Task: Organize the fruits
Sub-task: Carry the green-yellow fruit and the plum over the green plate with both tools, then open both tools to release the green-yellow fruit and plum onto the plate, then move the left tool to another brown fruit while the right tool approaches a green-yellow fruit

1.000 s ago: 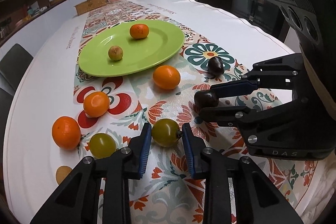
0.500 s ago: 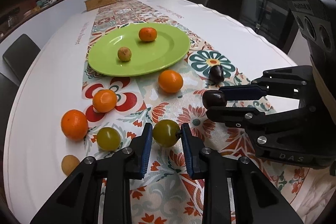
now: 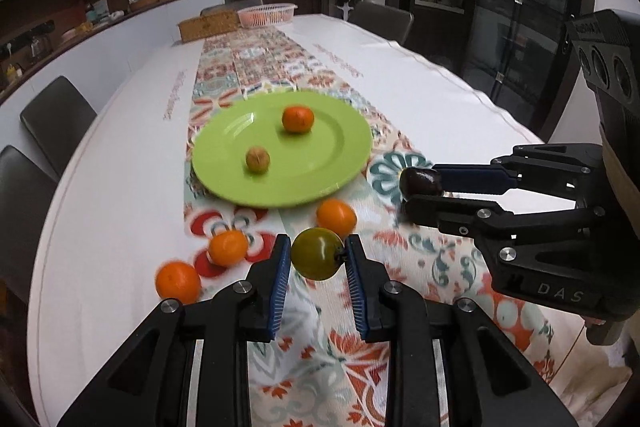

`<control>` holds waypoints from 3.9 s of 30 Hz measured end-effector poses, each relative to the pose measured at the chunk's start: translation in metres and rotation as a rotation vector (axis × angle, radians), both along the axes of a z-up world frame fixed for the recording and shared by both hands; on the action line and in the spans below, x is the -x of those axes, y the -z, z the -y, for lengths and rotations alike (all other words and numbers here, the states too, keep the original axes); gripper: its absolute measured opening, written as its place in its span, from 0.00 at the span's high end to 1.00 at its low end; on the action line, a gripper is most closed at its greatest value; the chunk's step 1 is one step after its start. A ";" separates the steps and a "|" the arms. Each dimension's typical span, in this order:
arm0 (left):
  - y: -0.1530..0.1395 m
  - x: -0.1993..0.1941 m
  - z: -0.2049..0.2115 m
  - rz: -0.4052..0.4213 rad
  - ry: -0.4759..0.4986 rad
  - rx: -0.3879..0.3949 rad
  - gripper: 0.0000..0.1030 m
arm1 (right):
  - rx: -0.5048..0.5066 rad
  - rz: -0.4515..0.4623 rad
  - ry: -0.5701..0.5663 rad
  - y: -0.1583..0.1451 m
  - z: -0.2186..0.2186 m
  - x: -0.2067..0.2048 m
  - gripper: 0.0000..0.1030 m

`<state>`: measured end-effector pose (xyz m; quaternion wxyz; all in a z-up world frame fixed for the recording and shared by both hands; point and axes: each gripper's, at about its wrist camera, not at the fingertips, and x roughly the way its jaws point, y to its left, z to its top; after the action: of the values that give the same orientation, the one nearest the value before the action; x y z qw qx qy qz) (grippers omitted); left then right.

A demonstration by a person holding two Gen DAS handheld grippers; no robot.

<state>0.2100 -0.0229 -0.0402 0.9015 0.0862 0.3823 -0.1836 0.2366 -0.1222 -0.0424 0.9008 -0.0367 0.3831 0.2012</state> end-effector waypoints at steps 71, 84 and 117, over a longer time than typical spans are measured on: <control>-0.042 -0.120 -0.015 -0.052 -0.169 -0.084 0.63 | 0.026 -0.103 0.105 -0.030 0.009 -0.123 0.63; -0.074 -0.030 -0.061 0.094 -0.266 -0.049 0.32 | -0.026 0.038 0.018 -0.055 -0.028 -0.046 0.50; -0.008 0.065 -0.125 0.168 -0.253 -0.101 0.20 | 0.032 0.039 -0.177 -0.002 -0.106 0.010 0.40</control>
<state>0.1454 0.1017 -0.0321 0.9408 0.0974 0.3221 -0.0415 0.2270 -0.0157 -0.0400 0.8861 -0.0885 0.3640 0.2731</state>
